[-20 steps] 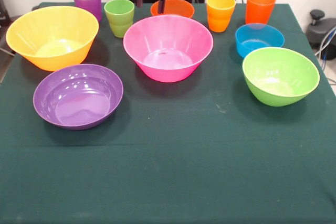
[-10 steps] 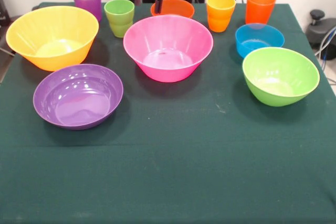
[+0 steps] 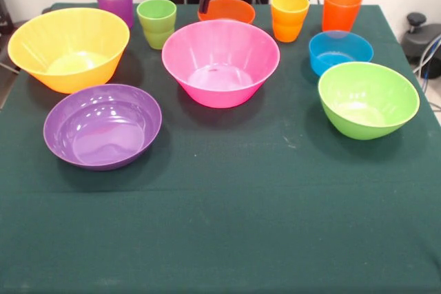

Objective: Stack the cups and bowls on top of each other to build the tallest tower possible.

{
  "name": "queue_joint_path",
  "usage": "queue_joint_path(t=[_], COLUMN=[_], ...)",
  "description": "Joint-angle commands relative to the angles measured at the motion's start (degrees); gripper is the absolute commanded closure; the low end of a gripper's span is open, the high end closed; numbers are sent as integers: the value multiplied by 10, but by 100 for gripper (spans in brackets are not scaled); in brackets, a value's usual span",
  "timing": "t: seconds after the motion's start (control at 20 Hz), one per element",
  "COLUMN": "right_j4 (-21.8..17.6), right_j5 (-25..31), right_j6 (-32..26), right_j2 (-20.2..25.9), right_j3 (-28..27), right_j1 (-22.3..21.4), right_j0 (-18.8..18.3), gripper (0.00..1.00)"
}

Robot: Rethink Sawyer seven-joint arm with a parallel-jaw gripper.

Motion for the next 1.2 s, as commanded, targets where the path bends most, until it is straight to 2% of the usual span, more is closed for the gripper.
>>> queue_joint_path(t=[0.05,0.5,0.85,1.2], right_j4=[29,25,17,25], right_j5=[-43,-56,-70,-78], right_j6=[133,159,146,149], right_j2=[16,30,48,50], right_j3=[12,-11,-32,-48], right_j1=[41,75,102,126], right_j0=[16,9,-8,0], gripper=[0,0,0,0])
